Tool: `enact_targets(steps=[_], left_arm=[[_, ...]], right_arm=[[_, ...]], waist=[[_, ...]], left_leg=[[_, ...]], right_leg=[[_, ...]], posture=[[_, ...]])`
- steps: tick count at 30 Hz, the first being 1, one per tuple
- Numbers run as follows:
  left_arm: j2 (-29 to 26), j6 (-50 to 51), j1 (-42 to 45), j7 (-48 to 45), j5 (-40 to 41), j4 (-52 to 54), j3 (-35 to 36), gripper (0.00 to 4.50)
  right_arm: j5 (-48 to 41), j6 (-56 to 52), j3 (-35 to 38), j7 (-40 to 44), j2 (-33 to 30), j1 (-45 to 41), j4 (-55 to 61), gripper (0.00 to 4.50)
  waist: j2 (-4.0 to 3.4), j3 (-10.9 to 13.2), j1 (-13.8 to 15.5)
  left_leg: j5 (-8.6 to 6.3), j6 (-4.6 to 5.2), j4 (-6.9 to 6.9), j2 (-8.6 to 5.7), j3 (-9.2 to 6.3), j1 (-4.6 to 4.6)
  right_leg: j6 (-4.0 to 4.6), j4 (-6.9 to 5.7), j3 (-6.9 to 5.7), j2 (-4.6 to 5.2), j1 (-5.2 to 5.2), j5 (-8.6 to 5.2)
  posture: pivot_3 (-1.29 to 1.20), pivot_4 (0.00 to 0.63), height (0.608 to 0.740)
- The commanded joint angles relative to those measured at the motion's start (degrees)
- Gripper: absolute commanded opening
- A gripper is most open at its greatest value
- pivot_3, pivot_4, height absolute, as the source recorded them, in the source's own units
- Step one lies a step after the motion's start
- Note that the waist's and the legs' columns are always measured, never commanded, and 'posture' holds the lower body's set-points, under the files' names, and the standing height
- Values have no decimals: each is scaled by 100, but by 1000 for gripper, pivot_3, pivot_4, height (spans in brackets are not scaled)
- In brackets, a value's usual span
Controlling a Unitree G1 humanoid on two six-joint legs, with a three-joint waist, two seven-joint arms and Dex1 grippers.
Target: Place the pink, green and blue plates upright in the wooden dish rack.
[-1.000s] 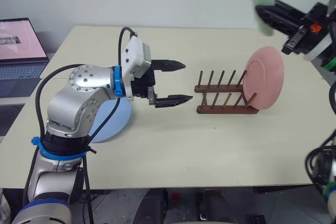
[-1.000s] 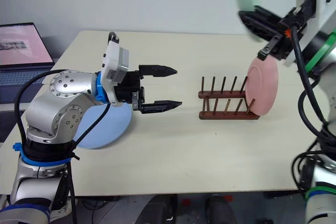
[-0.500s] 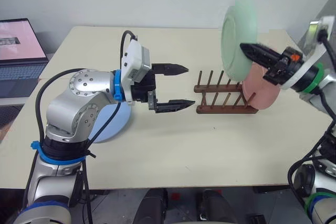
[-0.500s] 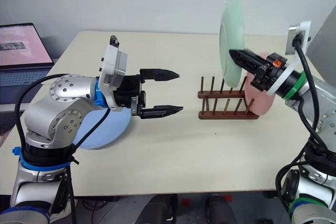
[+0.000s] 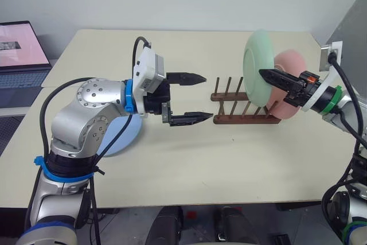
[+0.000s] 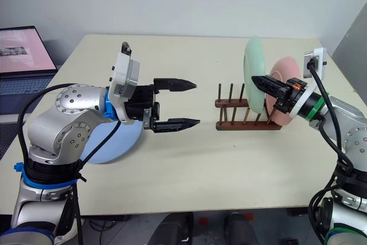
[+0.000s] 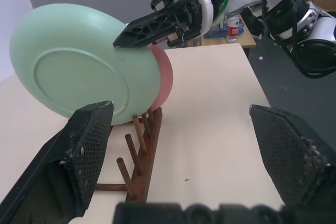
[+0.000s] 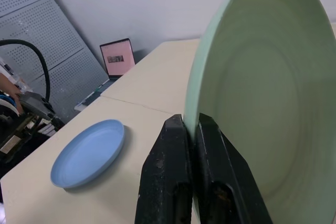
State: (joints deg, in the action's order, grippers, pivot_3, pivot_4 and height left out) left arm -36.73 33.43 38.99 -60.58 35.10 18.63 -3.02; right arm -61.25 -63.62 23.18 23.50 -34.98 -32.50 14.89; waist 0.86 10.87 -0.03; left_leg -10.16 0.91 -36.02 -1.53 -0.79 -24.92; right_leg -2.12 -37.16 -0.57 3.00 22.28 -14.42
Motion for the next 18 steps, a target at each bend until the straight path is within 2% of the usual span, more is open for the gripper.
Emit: enact_targets(steps=[1, 3, 6, 11, 16, 17, 18], left_arm=[[14, -62, 69, -1, 38, 139, 33, 4500], [14, -78, 53, -4, 27, 143, 29, 4500], [14, -94, 43, -8, 17, 141, 25, 4500], [16, -111, 23, 2, 3, 133, 28, 4500], [36, -116, 11, 47, -12, 119, 38, 4500], [43, -112, 7, 68, -13, 116, 47, 4500], [47, -90, 2, 101, -7, 110, 63, 4500]], right_arm=[[165, 143, 19, -233, -97, -167, -77, 18], [135, 58, 41, -381, -107, -238, -149, 18], [229, 33, -45, -451, -219, -263, -64, 712], [458, 203, -169, -395, -531, -365, 191, 2531], [1226, 673, -542, 79, -1326, -431, 405, 4284], [1356, 782, -574, 179, -1468, -465, 403, 4488], [1517, 927, -625, 308, -1629, -488, 393, 4488]], waist=[[0, 0, 1], [0, 0, 0], [0, 0, 8], [0, 0, 4], [0, 0, 5], [0, 0, 5], [0, 0, 5]], left_leg=[[0, 0, 0, 0, 0, 0], [0, 0, -1, 0, 1, 0], [0, 0, -1, 0, 0, 0], [0, 0, 2, 0, 2, -1], [-1, 0, 6, 0, 0, -2], [-1, 0, 5, 0, 0, -2], [0, 0, 5, 0, 2, -2]], right_leg=[[0, 0, 0, 0, 0, 0], [0, 1, 1, 0, 0, 0], [0, 0, 1, 0, -1, 0], [0, 6, 2, 0, 1, 0], [0, 11, -1, 0, 1, -1], [-1, 11, -1, 0, 0, -1], [-1, 11, 0, 0, 1, -2]], posture=[[0, 150, 740], [0, 150, 740], [0, 150, 740], [0, 150, 740], [0, 150, 740], [0, 150, 740], [0, 150, 740]])
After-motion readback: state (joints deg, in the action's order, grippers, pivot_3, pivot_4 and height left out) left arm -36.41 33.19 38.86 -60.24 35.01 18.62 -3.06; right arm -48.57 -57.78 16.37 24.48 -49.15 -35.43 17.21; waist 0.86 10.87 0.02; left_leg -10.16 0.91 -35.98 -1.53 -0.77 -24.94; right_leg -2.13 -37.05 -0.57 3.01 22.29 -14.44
